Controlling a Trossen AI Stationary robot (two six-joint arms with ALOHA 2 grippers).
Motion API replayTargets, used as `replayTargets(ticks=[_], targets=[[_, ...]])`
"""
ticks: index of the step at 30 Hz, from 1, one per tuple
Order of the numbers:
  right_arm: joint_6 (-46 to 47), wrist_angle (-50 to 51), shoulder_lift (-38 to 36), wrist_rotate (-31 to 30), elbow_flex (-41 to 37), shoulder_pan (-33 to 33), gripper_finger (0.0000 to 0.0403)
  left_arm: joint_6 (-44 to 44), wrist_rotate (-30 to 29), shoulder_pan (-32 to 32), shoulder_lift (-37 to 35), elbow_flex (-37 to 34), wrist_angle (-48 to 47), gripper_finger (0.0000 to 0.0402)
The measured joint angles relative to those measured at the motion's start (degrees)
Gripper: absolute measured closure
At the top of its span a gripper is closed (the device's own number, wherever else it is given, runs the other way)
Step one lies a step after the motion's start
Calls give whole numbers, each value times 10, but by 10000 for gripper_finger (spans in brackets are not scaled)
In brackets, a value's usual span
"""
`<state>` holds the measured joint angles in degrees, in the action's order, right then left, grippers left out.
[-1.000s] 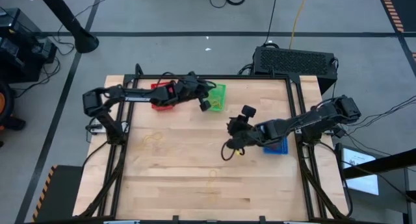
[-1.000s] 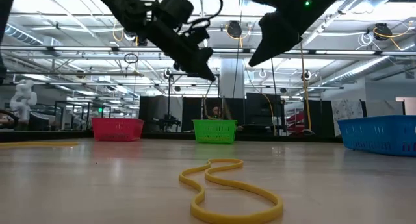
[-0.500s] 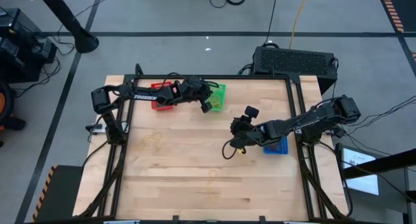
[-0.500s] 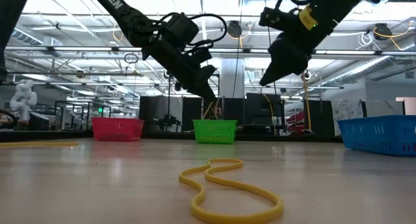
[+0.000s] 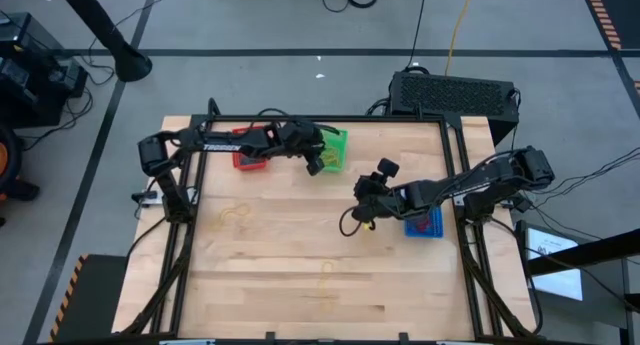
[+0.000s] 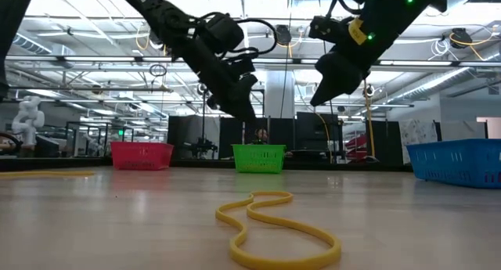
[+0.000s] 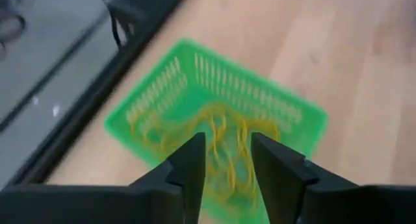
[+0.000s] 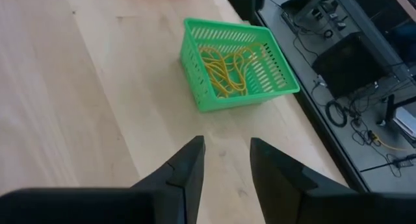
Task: Sort rubber bands into baskets
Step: Put the yellow rubber band into the green bin
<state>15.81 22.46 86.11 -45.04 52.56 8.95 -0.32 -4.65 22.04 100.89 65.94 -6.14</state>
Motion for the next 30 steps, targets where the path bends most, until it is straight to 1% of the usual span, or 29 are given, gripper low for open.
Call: replayTargets(ticks=[4, 9, 12, 15, 19, 23, 26, 30], targets=[[0, 0, 0, 2, 0, 2, 287, -17, 28, -6, -32, 41, -153, 266], [0, -2, 0, 7, 0, 5, 287, -46, 63, -37, -92, 56, -366, 265], [-1, -18, 0, 35, 0, 5, 287, -51, 96, -66, -129, 53, -488, 265], [-3, -33, 0, 69, 0, 5, 287, -6, 128, -105, -163, 32, -584, 265], [-8, -54, 0, 96, 0, 5, 287, 73, 126, -168, -207, -29, -611, 265], [-4, -61, 0, 98, 0, 5, 287, 105, 118, -217, -223, -100, -605, 265], [-3, -70, 0, 105, 0, 5, 287, 120, 103, -232, -221, -151, -595, 265], [-7, -82, 0, 109, 0, 5, 287, 131, 83, -232, -212, -209, -581, 265]])
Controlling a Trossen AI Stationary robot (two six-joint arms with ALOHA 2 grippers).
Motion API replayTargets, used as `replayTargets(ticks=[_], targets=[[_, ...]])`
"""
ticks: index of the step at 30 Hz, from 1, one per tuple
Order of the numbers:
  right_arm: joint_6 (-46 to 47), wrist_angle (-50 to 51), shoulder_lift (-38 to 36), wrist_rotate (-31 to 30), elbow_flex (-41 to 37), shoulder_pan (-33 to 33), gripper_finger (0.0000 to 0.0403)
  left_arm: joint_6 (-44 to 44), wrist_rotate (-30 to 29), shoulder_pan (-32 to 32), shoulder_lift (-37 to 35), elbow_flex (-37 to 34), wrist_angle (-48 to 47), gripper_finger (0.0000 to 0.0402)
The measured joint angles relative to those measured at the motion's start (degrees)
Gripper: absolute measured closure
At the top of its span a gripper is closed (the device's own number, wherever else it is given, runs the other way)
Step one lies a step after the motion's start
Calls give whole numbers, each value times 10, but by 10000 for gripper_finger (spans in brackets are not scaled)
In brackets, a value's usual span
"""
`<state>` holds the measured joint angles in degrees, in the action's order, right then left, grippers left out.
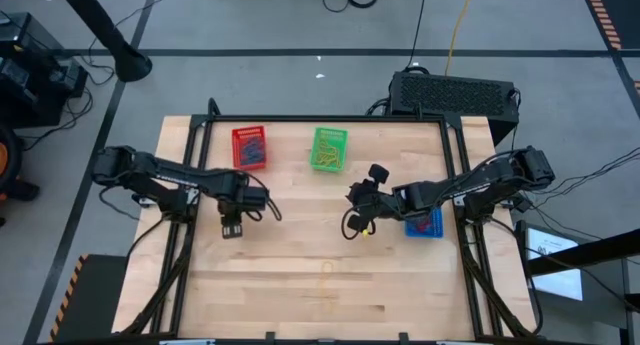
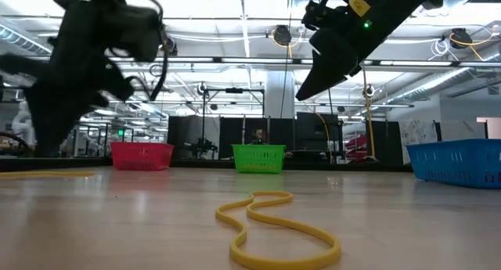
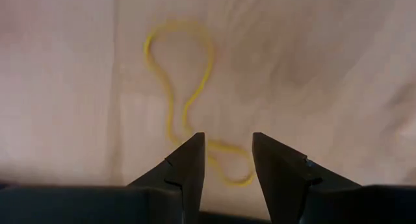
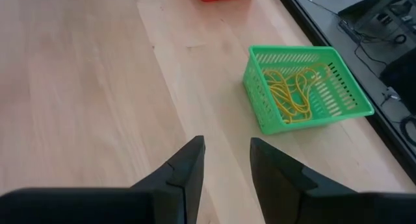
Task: Sort rubber bands into baskets
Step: Put the yellow rubber band into the green bin
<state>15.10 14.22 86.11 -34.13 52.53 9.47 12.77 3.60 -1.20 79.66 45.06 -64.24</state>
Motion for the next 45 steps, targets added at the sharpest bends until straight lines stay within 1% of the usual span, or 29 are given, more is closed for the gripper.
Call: replayTargets(ticks=[2, 8, 14, 24, 31, 33, 35, 40, 41, 45], targets=[[-4, -2, 0, 0, 0, 0, 287, 0, -11, 3, 5, -18, -2, 265], [-8, -4, 0, 0, 0, 0, 287, -18, -25, 11, 13, -52, 58, 265], [-10, -2, 0, 0, 0, 0, 287, -22, -25, 24, 37, -53, 63, 265], [-10, 3, 0, 0, 0, 0, 287, -22, -23, 39, 102, -49, 61, 265], [-10, 4, 0, 0, 0, 0, 287, -23, -23, 39, 107, -50, 62, 267], [-10, 4, 0, 0, 0, 0, 287, -27, -19, 39, 107, -51, 64, 277], [-10, 4, 0, 0, 0, 0, 287, -34, -8, 40, 107, -51, 66, 297], [-10, 4, 0, -1, 0, 0, 287, -40, -2, 40, 107, -48, 64, 383], [-10, 4, 0, 0, 0, 0, 287, -41, -2, 40, 108, -46, 64, 391], [-13, 4, 0, -1, 0, 0, 287, -42, -12, 39, 106, -36, 59, 397]])
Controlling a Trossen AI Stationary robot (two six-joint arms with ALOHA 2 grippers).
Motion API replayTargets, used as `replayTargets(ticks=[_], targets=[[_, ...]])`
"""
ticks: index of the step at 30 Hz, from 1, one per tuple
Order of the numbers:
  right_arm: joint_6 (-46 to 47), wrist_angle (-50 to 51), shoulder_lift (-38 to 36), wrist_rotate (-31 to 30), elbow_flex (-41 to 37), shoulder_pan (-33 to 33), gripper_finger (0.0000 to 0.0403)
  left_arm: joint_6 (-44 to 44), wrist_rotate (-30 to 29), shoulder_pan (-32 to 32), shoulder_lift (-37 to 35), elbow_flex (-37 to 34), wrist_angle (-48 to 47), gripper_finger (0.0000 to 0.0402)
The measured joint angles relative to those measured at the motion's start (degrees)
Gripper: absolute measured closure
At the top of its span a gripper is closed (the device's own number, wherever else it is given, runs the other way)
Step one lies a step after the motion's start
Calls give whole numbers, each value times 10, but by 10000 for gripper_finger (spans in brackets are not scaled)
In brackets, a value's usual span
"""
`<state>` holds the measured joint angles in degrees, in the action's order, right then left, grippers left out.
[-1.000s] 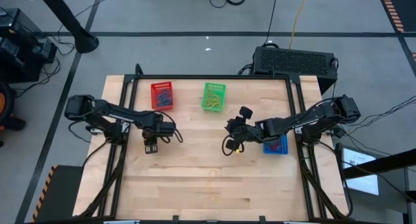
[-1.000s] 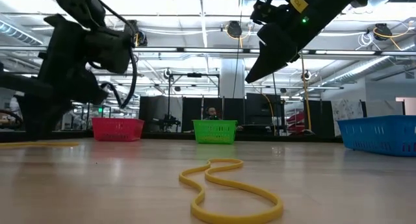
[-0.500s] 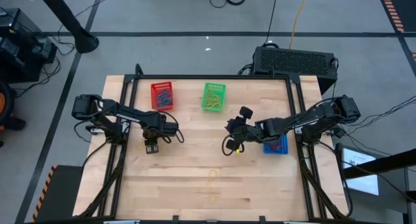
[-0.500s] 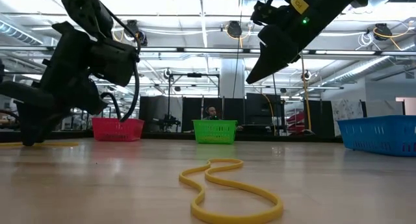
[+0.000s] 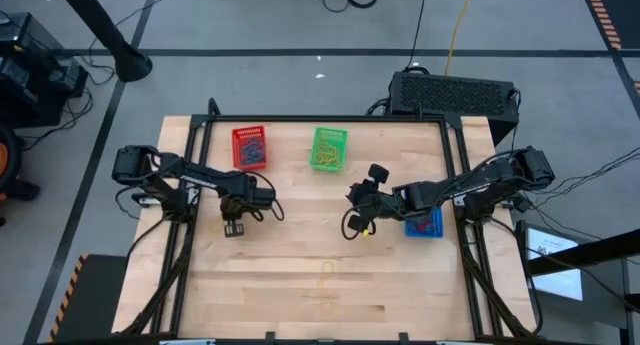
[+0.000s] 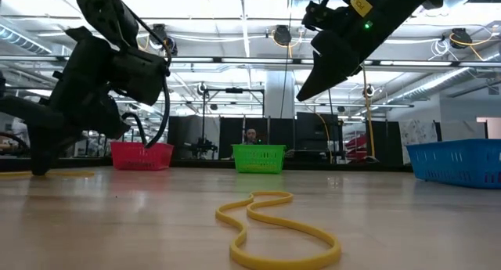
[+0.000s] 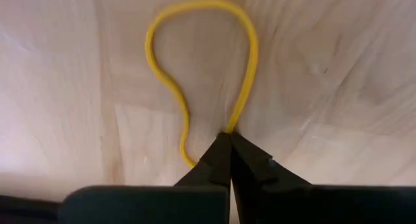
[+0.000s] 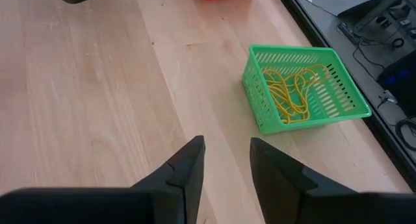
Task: Sort rubber bands into baskets
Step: Put the yellow rubber band into the green bin
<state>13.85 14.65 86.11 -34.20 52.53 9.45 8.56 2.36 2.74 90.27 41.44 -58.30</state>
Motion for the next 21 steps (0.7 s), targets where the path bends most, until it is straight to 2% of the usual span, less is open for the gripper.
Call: replayTargets(ticks=[12, 21], targets=[[0, 2, 0, 0, 0, 0, 287, -16, -2, -13, -64, 55, 15, 400], [0, 3, 0, 0, 0, 0, 287, -16, 38, -33, -119, 68, 102, 401]])
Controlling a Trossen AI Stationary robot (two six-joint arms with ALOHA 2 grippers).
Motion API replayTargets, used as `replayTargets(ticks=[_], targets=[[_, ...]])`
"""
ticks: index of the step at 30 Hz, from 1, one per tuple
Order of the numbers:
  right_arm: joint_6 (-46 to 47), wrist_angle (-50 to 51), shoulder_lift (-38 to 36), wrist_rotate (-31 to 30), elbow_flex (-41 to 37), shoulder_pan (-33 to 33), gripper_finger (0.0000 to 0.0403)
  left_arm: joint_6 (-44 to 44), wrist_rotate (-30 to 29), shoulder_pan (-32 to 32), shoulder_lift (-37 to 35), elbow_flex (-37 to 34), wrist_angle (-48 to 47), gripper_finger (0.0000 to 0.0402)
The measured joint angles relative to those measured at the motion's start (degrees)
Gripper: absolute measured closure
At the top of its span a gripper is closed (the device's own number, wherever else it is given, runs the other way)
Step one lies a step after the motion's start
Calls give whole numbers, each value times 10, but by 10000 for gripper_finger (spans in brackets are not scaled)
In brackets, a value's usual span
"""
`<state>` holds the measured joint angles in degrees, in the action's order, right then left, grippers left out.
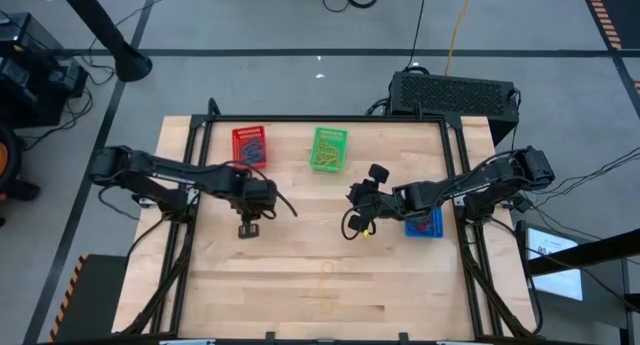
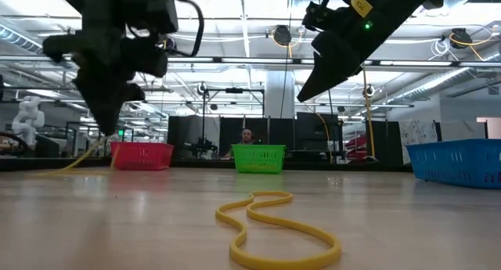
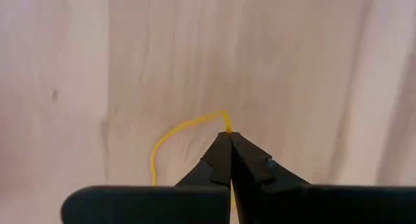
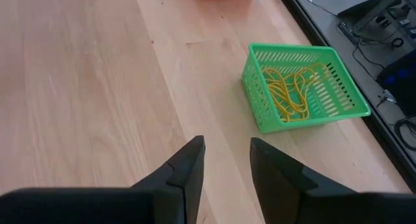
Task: Sort rubber bands into baskets
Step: Put the yellow rubber band into the green bin
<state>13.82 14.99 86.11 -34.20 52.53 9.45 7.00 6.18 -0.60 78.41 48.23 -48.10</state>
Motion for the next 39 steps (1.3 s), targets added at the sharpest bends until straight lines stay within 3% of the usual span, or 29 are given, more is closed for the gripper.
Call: replayTargets(ticks=[17, 22, 26, 39], targets=[[0, 1, 0, 0, 0, 0, 287, -4, -9, -9, -67, 0, 245, 401], [0, -1, 0, 0, 0, 0, 287, -4, -75, -2, -69, 0, 319, 401], [0, -2, 0, 0, 0, 0, 287, -19, -109, 28, -69, 0, 365, 401], [-6, -2, 0, -3, 0, -1, 287, -63, -95, 177, -65, 0, 543, 401]])
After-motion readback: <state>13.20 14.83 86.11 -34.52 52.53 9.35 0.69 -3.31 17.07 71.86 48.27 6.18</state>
